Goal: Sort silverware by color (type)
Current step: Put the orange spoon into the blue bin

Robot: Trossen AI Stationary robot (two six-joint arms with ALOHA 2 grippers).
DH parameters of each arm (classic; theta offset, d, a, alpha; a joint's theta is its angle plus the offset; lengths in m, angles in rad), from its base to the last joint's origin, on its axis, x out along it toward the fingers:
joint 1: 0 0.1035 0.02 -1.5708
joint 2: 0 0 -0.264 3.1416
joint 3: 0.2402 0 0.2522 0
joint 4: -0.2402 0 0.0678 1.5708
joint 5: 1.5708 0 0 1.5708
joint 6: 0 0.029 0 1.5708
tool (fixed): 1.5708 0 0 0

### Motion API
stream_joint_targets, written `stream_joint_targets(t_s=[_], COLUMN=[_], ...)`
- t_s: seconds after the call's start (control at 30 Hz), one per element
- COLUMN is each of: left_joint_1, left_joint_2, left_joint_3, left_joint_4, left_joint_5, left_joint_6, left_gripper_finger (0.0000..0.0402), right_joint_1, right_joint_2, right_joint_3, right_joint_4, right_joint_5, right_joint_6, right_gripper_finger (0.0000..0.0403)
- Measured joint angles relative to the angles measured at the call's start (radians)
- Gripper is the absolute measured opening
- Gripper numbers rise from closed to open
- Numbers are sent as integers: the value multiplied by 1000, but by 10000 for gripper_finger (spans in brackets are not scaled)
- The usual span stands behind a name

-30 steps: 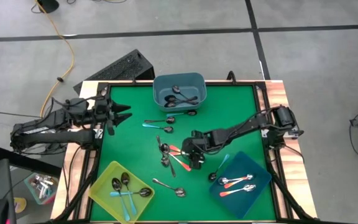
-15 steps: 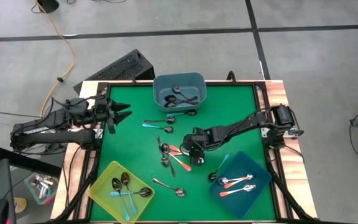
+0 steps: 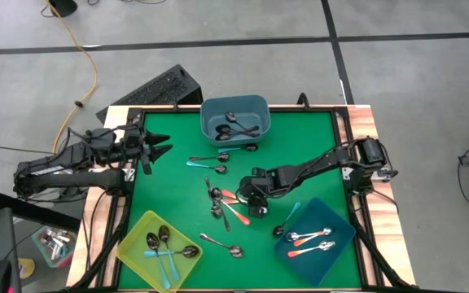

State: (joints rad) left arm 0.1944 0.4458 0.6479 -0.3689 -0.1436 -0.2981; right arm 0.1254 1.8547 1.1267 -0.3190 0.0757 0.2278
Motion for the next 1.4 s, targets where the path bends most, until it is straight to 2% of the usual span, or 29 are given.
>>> stream_joint_targets(t_s=[0.67, 0.87, 1.4], left_joint_1=[0, 0, 0], left_joint_2=[0, 0, 0], left_joint_3=[0, 0, 0], left_joint_4=[-25, -25, -25], left_joint_5=[0, 0, -20], left_joint_6=[-2, -5, -6], left_gripper_finger=[170, 170, 170], right_joint_1=[34, 22, -44], right_joint_2=[0, 0, 0], right_joint_3=[0, -1, -1], right_joint_4=[-114, -119, -83], right_joint_5=[-23, 53, 78], right_joint_6=[-25, -15, 11], right_gripper_finger=[175, 175, 175])
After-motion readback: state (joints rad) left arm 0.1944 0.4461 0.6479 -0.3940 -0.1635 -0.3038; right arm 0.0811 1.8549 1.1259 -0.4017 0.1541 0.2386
